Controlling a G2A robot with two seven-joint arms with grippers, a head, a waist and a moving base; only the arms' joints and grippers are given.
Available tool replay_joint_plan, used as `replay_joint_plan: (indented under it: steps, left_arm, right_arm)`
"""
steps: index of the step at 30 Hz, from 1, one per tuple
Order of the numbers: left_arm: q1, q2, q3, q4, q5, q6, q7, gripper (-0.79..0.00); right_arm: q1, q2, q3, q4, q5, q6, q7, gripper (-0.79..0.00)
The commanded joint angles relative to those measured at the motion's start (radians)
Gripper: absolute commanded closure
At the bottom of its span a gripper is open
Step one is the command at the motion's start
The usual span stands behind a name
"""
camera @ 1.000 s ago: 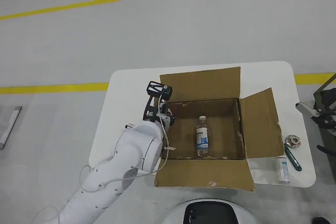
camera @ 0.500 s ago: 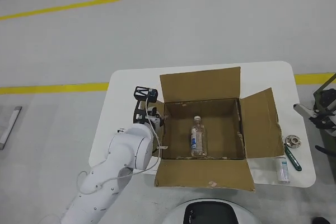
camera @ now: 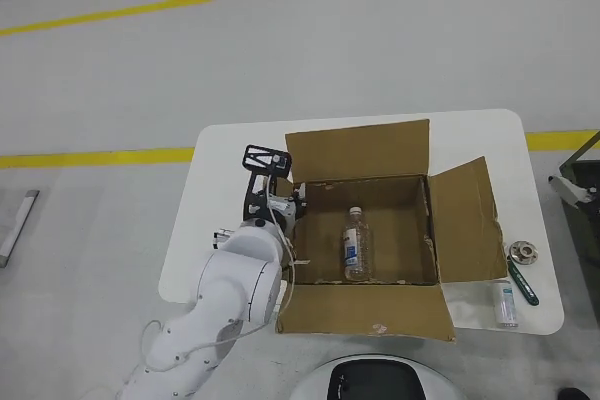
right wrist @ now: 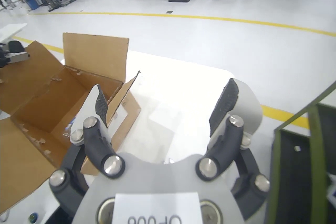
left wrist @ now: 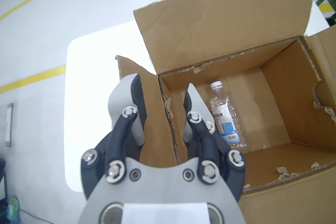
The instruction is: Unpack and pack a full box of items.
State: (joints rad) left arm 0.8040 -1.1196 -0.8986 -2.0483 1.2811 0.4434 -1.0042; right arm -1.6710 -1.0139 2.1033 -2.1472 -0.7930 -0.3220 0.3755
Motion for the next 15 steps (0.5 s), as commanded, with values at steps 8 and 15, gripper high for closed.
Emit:
replay_joint_plan:
  steps: [8, 15]
  left_arm:
    - [0.064, -0.017, -0.01, -0.036, 0.105, 0.076, 0.07, -0.785]
    - [0.065, -0.019, -0.011, -0.036, 0.109, 0.077, 0.072, -0.785]
  right_arm:
    - [-0.117, -0.023, -0.057, -0.057, -0.347, 0.153, -0.232, -0.785]
    - [-0.117, -0.023, -0.057, -0.057, -0.347, 0.153, -0.232, -0.785]
